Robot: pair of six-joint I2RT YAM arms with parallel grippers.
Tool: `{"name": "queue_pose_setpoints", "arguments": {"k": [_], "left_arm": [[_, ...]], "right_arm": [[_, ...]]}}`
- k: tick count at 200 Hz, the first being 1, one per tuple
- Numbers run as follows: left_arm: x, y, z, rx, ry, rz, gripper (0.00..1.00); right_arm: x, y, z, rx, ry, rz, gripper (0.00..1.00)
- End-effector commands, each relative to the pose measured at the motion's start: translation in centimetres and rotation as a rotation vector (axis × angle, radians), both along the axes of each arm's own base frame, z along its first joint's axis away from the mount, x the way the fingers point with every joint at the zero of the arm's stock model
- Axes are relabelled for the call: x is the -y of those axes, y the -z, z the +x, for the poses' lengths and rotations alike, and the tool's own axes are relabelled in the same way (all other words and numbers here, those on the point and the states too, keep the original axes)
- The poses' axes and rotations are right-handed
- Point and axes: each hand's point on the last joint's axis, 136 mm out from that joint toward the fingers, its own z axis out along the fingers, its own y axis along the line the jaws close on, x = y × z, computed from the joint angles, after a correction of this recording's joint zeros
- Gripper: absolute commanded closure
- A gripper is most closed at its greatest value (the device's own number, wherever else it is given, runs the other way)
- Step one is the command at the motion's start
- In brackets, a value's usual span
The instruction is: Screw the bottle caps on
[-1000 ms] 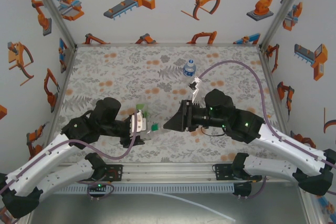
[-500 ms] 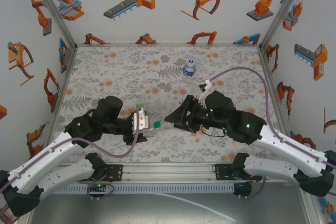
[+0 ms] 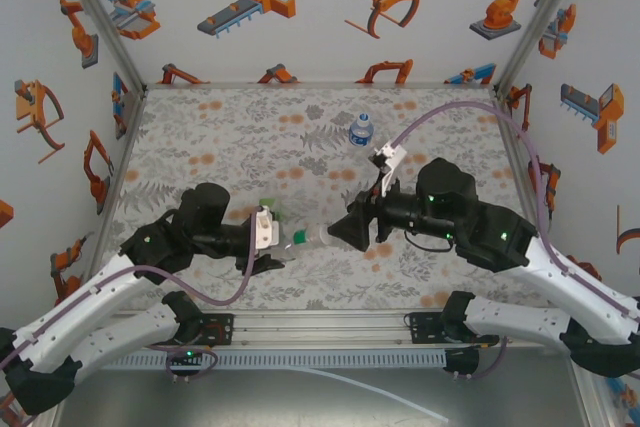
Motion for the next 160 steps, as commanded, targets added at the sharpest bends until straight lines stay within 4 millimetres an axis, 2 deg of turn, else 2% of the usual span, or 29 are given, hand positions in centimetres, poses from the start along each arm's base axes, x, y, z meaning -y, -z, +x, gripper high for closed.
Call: {"name": "queue_pose_setpoints", "arguments": {"k": [1, 23, 39, 106, 160], "left_arm": [[0.4, -0.1, -0.7, -0.001, 0.052, -0.016, 1.0], [0.5, 0.0, -0.7, 0.005, 0.062, -0.01, 1.0], [0.6, 0.1, -0.6, 0.006, 0.066, -0.005, 1.0], [0.7, 0.3, -0.7, -0.008, 0.078, 0.0, 1.0], [0.7, 0.3, -0.7, -0.004, 0.076, 0.0, 1.0]], "right_arm": [[-1.1, -1.8, -3.3, 0.377, -0.319, -0.024, 0.38], [-1.5, -1.6, -5.6, 0.527, -0.494, 0.0, 0.38], [-1.7, -1.2, -6.3, 0.596, -0.55, 0.024, 0.38], [-2.3, 1.0, -4.9, 0.61, -0.51, -0.033, 0.42], [-2.8, 1.4, -4.7, 0.601, -0.514, -0.035, 0.49]]}}
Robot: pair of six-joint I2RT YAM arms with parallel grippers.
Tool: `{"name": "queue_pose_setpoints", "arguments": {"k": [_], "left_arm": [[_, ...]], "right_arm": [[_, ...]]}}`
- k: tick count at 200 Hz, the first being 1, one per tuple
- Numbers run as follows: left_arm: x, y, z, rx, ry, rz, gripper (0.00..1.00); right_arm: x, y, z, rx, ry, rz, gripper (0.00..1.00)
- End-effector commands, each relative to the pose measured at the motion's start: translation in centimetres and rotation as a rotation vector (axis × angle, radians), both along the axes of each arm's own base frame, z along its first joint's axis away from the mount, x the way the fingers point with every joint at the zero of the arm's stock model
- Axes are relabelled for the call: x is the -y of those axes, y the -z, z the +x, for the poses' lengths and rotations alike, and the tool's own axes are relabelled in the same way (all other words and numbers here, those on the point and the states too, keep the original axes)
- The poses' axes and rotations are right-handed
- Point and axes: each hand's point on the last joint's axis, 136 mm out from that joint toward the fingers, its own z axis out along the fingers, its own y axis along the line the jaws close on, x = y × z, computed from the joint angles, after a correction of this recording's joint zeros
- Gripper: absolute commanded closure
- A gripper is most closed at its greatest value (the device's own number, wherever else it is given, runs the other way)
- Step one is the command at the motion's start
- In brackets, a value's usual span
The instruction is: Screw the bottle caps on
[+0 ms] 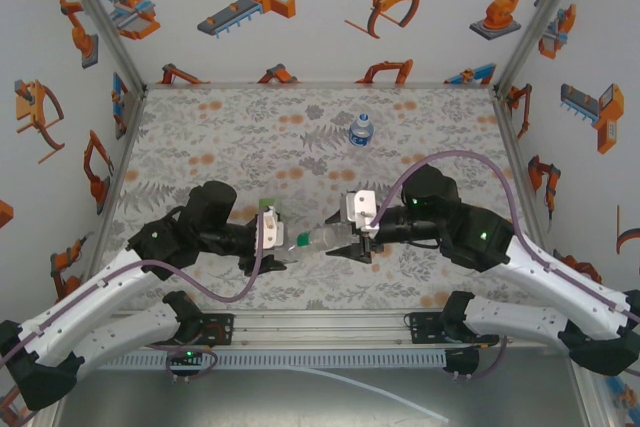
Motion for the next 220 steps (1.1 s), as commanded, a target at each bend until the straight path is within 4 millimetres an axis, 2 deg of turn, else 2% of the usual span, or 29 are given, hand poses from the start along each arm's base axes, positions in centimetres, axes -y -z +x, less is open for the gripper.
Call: {"name": "queue_pose_setpoints", "arguments": {"k": [1, 40, 68, 84, 103, 118, 132, 145, 151, 171, 194, 205, 220], "left_arm": [[0.2, -0.5, -0.6, 0.012, 0.041, -0.023, 1.0], [0.3, -0.7, -0.6, 0.014, 0.043, -0.028, 1.0], [0.5, -1.0, -0.4, 0.022, 0.04, -0.043, 1.0], [0.6, -0.9, -0.2, 0.025, 0.036, -0.045, 1.0], [0.7, -0.5, 0.0, 0.024, 0.028, -0.034, 1.0], [0.8, -0.2, 0.3, 0.024, 0.022, -0.025, 1.0], [0.8, -0.1, 0.4, 0.026, 0.018, -0.02, 1.0], [0.9, -0.1, 0.6, 0.03, 0.012, -0.024, 1.0], [0.9, -0.1, 0.7, 0.036, 0.01, -0.027, 1.0], [1.1, -0.2, 0.8, 0.042, 0.009, -0.035, 1.0], [1.2, -0.1, 0.9, 0.038, 0.01, -0.034, 1.0], [1.2, -0.1, 0.9, 0.035, 0.01, -0.033, 1.0], [1.2, -0.2, 0.8, 0.035, 0.011, -0.036, 1.0]], "right_arm": [[-0.4, -0.6, 0.1, 0.03, -0.015, 0.033, 0.49], [-0.4, -0.3, 0.3, -0.022, 0.009, 0.027, 0.61], [-0.5, 0.0, 1.9, -0.199, 0.153, 0.045, 0.71], [-0.3, 0.2, 4.2, -0.406, 0.343, 0.094, 0.77], [0.8, 1.2, 7.6, -0.773, 0.643, 0.182, 0.85], [1.4, 2.5, 8.4, -1.026, 0.783, 0.215, 0.96], [2.3, 3.8, 8.9, -1.231, 0.912, 0.246, 1.0], [3.9, 6.2, 9.1, -1.451, 1.083, 0.268, 1.0], [3.9, 6.9, 9.0, -1.513, 1.101, 0.282, 1.0], [2.9, 6.3, 9.0, -1.578, 1.041, 0.326, 1.0], [3.4, 5.4, 9.1, -1.495, 1.053, 0.306, 1.0], [3.7, 4.7, 9.2, -1.427, 1.047, 0.296, 0.86], [4.3, 3.3, 9.2, -1.307, 1.026, 0.284, 0.62]]}}
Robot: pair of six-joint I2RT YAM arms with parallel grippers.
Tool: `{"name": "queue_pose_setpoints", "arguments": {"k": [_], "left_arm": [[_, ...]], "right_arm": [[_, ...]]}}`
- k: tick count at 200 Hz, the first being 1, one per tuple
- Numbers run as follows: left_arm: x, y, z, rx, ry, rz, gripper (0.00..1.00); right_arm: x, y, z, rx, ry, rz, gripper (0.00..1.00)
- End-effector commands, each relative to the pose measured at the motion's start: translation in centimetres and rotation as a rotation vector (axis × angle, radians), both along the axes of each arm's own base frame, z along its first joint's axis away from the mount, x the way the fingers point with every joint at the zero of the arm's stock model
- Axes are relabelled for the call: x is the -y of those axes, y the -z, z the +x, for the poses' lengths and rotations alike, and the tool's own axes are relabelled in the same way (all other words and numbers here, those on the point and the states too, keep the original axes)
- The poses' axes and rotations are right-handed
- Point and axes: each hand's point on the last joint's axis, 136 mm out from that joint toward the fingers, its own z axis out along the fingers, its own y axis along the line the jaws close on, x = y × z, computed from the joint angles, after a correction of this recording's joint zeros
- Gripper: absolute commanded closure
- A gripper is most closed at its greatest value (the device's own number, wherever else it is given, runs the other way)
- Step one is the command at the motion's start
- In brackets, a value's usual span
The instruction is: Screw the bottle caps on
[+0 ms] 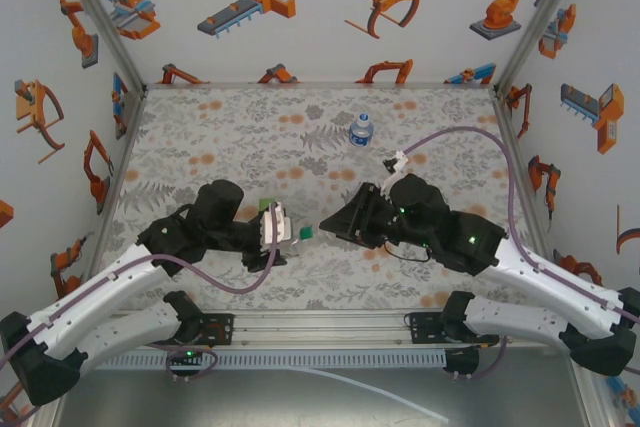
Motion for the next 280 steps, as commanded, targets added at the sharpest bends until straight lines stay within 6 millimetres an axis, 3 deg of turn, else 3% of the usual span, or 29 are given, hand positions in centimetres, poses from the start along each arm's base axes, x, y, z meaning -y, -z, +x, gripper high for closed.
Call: {"name": "queue_pose_setpoints", "arguments": {"k": [1, 22, 59, 80, 109, 123, 147, 217, 280], "left_arm": [[1.0, -2.1, -1.1, 0.03, 0.084, -0.091, 1.0], [0.9, -2.2, -1.3, 0.028, 0.086, -0.097, 1.0], [0.9, -2.4, -1.5, 0.02, 0.096, -0.097, 1.0], [0.9, -2.7, -1.8, 0.014, 0.11, -0.099, 1.0], [0.7, -3.0, -2.3, 0.015, 0.127, -0.112, 1.0], [0.7, -3.1, -2.5, 0.014, 0.133, -0.119, 1.0], [0.6, -3.3, -2.7, 0.013, 0.139, -0.125, 1.0], [0.5, -3.4, -2.9, 0.007, 0.146, -0.128, 1.0], [0.4, -3.3, -2.9, 0.007, 0.141, -0.122, 1.0]], "right_arm": [[1.5, -2.5, 1.6, 0.133, 0.064, -0.045, 0.61], [2.0, -4.9, 1.4, 0.327, -0.009, -0.097, 0.44], [1.3, -8.4, -0.1, 0.79, -0.278, -0.24, 0.4], [0.1, -9.8, -2.3, 1.048, -0.48, -0.259, 0.4], [-1.2, -9.2, -7.3, 1.375, -0.844, -0.207, 0.42], [-1.2, -8.4, -8.7, 1.476, -0.946, -0.19, 0.42], [-1.5, -7.4, -9.2, 1.544, -1.008, -0.188, 0.42], [-2.5, -6.0, -8.5, 1.513, -1.011, -0.198, 0.45], [-2.8, -5.9, -8.0, 1.484, -0.975, -0.194, 0.6]]}}
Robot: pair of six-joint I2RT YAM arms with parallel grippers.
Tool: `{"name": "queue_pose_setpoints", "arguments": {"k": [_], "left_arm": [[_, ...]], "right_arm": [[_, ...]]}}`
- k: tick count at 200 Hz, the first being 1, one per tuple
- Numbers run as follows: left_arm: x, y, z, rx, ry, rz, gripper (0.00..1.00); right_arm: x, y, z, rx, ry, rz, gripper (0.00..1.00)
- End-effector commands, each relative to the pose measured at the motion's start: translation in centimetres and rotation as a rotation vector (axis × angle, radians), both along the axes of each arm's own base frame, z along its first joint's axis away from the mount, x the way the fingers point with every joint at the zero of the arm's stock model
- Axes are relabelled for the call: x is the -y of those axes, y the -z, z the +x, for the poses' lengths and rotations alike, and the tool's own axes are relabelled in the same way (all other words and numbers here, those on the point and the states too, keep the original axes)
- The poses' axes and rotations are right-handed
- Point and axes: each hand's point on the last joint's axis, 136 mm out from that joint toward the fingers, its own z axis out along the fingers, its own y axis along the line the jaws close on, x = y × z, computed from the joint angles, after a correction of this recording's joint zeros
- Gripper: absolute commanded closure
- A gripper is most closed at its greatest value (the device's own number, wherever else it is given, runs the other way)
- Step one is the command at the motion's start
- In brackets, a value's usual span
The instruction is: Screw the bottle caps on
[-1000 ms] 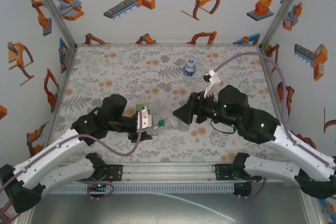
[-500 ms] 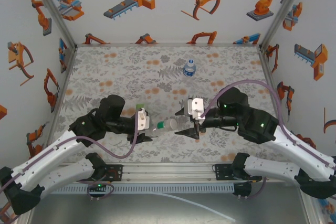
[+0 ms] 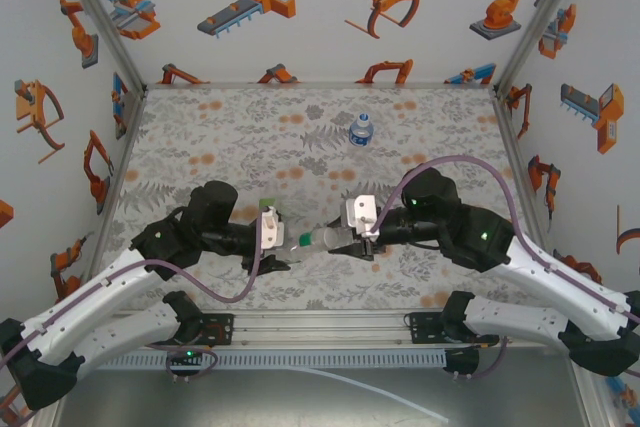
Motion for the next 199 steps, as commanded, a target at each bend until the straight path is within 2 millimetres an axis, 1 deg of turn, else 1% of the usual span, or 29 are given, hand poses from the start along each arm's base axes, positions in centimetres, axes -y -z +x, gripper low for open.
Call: {"name": "queue_pose_setpoints", "arguments": {"k": [1, 18, 41, 54, 60, 80, 88, 96, 117, 136, 147, 159, 175, 183, 192, 199], "left_arm": [[0.0, -1.2, -0.7, 0.014, 0.035, -0.026, 1.0], [0.0, -1.1, -0.6, 0.01, 0.031, -0.021, 1.0], [0.1, -1.0, -0.4, 0.009, 0.02, -0.022, 1.0], [0.2, -1.1, -0.3, 0.01, 0.016, -0.026, 1.0], [0.2, -1.1, -0.3, 0.01, 0.018, -0.028, 1.0], [0.3, -0.9, -0.1, 0.006, 0.016, -0.02, 1.0], [0.3, -0.7, -0.1, 0.006, 0.015, -0.015, 1.0], [0.4, -0.6, 0.0, 0.005, 0.015, -0.013, 1.0], [0.5, -0.4, 0.0, 0.001, 0.018, -0.008, 1.0], [0.6, -0.4, 0.1, 0.003, 0.017, -0.007, 1.0], [0.6, -0.4, 0.4, 0.006, 0.004, -0.004, 1.0], [0.5, -0.4, 0.7, 0.01, -0.018, 0.002, 1.0], [0.4, -0.3, 1.4, 0.019, -0.059, 0.012, 1.0], [0.2, -0.2, 1.6, 0.022, -0.078, 0.018, 1.0], [0.1, -0.1, 1.9, 0.024, -0.096, 0.025, 1.0], [0.1, 0.0, 2.0, 0.025, -0.104, 0.028, 1.0]], "right_arm": [[-0.4, -0.8, -0.1, -0.007, -0.004, 0.046, 0.61], [-0.4, -1.1, 0.4, -0.084, 0.053, 0.069, 0.71], [-0.4, -1.1, 1.7, -0.266, 0.179, 0.108, 0.84], [-0.2, -1.0, 2.9, -0.406, 0.285, 0.154, 0.94], [-0.1, -0.9, 3.8, -0.472, 0.348, 0.18, 1.0], [0.6, 0.1, 6.2, -0.715, 0.552, 0.248, 1.0], [0.9, 0.5, 6.9, -0.808, 0.618, 0.266, 1.0], [0.8, 0.9, 7.2, -0.885, 0.649, 0.275, 1.0], [0.6, 0.9, 7.7, -1.063, 0.702, 0.315, 1.0], [-0.2, -0.2, 7.1, -1.093, 0.639, 0.333, 1.0], [0.1, -0.4, 7.3, -1.09, 0.667, 0.324, 0.85], [0.8, -0.1, 7.5, -1.077, 0.719, 0.299, 0.7], [1.9, 0.5, 8.0, -1.065, 0.797, 0.288, 0.54], [2.5, 0.6, 8.2, -1.066, 0.827, 0.295, 0.48], [2.9, 0.8, 8.5, -1.078, 0.857, 0.309, 0.39], [3.0, 0.9, 8.7, -1.093, 0.872, 0.318, 0.36]]}}
